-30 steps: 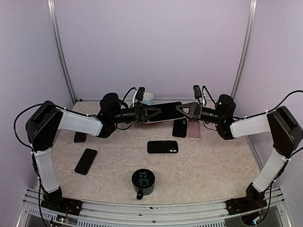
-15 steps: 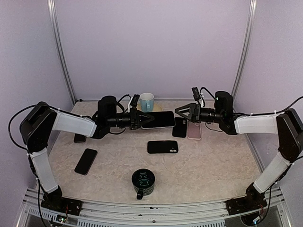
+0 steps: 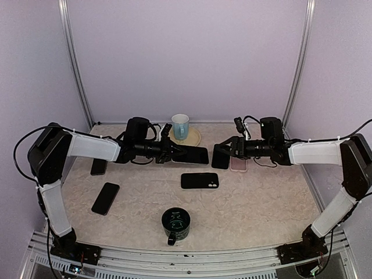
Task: Put the phone into the phone case
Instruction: Install the phone on the phone case.
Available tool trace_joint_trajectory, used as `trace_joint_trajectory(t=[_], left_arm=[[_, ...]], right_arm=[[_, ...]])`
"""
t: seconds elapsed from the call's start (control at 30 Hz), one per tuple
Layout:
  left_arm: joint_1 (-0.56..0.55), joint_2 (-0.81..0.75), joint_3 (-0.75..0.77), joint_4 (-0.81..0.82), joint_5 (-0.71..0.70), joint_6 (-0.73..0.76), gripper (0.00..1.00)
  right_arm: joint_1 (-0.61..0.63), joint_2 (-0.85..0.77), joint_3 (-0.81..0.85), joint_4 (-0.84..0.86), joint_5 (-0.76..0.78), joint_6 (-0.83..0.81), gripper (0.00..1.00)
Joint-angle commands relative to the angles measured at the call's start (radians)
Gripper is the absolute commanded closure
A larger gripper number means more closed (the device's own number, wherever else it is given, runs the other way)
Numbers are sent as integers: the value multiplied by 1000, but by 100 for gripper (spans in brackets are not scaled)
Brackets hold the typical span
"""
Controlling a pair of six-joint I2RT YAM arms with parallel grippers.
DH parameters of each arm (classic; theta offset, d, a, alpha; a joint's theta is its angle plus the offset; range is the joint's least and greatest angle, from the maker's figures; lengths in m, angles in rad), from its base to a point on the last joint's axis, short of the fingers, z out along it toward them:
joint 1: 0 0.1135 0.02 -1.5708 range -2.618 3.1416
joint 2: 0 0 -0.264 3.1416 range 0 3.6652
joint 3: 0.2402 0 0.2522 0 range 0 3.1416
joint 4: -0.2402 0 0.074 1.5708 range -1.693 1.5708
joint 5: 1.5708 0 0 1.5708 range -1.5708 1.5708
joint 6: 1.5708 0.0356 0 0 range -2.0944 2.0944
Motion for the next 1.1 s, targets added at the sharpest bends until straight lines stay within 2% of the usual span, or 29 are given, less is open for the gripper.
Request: trace_joint_trajectory(t=[0.0, 0.37, 0.73, 1.07], left_arm=[[5, 48, 82, -77, 29, 28, 100], [5, 126, 161, -196, 66, 64, 100], [11, 196, 201, -233, 126, 29, 100], [4, 241, 241, -266, 148, 24, 100]], right_arm=[[-5, 13, -14, -60, 24, -39, 16], [3, 79, -19, -97, 29, -47, 0], [29, 150, -5, -120, 31, -40, 0], [54, 195, -10, -74, 9, -16, 0]])
